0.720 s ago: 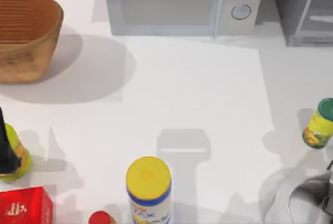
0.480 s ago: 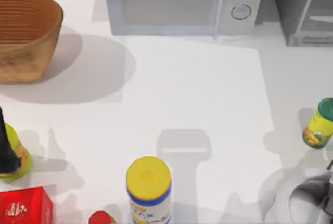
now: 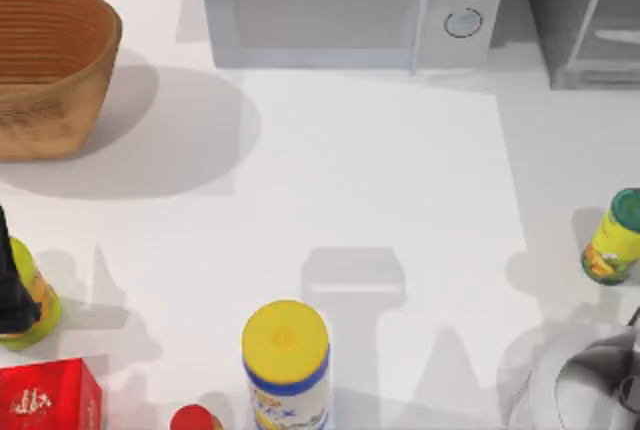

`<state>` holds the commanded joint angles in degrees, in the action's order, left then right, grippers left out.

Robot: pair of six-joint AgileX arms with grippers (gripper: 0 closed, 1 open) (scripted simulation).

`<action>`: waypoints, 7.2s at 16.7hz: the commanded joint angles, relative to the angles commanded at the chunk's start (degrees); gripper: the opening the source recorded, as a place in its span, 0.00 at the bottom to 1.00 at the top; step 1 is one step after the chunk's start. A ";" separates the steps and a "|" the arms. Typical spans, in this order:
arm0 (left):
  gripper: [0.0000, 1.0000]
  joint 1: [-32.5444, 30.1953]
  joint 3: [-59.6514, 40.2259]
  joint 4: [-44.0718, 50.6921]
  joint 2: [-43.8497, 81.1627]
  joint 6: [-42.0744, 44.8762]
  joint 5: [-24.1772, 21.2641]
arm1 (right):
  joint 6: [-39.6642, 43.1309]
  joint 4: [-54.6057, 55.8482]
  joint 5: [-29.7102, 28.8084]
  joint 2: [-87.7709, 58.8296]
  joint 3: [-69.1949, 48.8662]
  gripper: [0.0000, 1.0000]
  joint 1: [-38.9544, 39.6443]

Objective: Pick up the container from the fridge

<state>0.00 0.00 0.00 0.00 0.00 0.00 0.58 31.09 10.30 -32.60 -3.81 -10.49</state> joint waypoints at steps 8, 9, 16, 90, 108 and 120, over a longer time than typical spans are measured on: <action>1.00 0.00 0.00 0.00 0.00 0.00 0.00 | -0.99 39.03 12.25 -47.63 -3.26 1.00 -12.77; 1.00 0.00 0.00 0.00 0.00 0.00 0.00 | -1.12 43.14 13.54 -52.13 -3.76 1.00 -14.12; 1.00 0.00 0.00 0.00 0.00 0.00 0.00 | -1.61 61.21 19.03 -69.76 -6.66 1.00 -19.94; 1.00 0.00 0.00 0.00 0.00 0.00 0.00 | -0.86 13.41 3.46 -92.25 -76.43 0.00 -5.45; 1.00 0.00 0.00 0.00 0.00 0.00 0.00 | -1.05 23.49 7.55 -75.44 -49.31 0.00 -9.26; 1.00 0.00 0.00 0.00 0.00 0.00 0.00 | -0.19 9.90 2.71 -47.07 -36.35 0.00 -3.78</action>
<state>0.00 0.00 0.00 0.00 0.00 0.00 0.39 40.99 13.00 -79.67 -40.16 -14.27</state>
